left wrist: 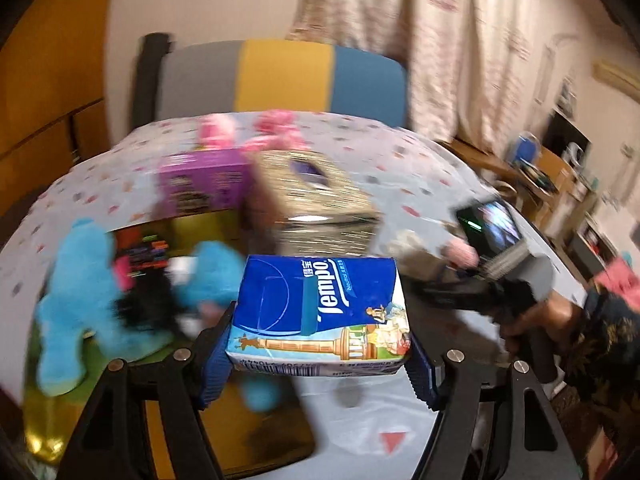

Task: Organize soft objects
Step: 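Carry the tissue pack into the gold tray and open left gripper while right holds the sock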

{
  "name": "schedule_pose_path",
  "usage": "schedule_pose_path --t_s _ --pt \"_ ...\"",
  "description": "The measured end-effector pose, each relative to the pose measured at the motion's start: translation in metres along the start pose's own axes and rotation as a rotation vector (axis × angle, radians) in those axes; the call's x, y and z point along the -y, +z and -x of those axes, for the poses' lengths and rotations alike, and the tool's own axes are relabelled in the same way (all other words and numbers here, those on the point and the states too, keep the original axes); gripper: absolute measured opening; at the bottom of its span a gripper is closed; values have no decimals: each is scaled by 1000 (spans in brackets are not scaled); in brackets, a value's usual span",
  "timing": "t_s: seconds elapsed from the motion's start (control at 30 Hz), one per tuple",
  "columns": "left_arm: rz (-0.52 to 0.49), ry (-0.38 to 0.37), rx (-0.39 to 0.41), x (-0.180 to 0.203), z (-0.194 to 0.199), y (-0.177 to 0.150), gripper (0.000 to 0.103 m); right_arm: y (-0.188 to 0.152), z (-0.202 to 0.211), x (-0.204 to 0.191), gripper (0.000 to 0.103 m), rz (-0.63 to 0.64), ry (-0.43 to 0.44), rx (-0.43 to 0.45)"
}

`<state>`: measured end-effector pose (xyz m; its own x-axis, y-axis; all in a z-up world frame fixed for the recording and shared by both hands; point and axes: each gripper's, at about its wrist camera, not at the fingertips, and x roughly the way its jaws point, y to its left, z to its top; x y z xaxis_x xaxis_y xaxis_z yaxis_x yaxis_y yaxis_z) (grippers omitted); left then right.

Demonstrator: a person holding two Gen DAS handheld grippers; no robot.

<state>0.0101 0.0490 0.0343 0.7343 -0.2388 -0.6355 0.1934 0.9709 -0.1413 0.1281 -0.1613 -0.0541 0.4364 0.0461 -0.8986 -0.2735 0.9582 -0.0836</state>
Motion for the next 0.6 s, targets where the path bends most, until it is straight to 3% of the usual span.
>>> schedule_pose_path --t_s 0.27,0.5,0.6 --pt "186 206 16 -105 37 -18 73 -3 4 -2 42 12 -8 4" --pt "294 382 -86 -180 40 -61 73 -1 2 -2 42 21 -11 2" --pt "321 406 -117 -196 34 -73 75 -2 3 -2 42 23 -12 3"
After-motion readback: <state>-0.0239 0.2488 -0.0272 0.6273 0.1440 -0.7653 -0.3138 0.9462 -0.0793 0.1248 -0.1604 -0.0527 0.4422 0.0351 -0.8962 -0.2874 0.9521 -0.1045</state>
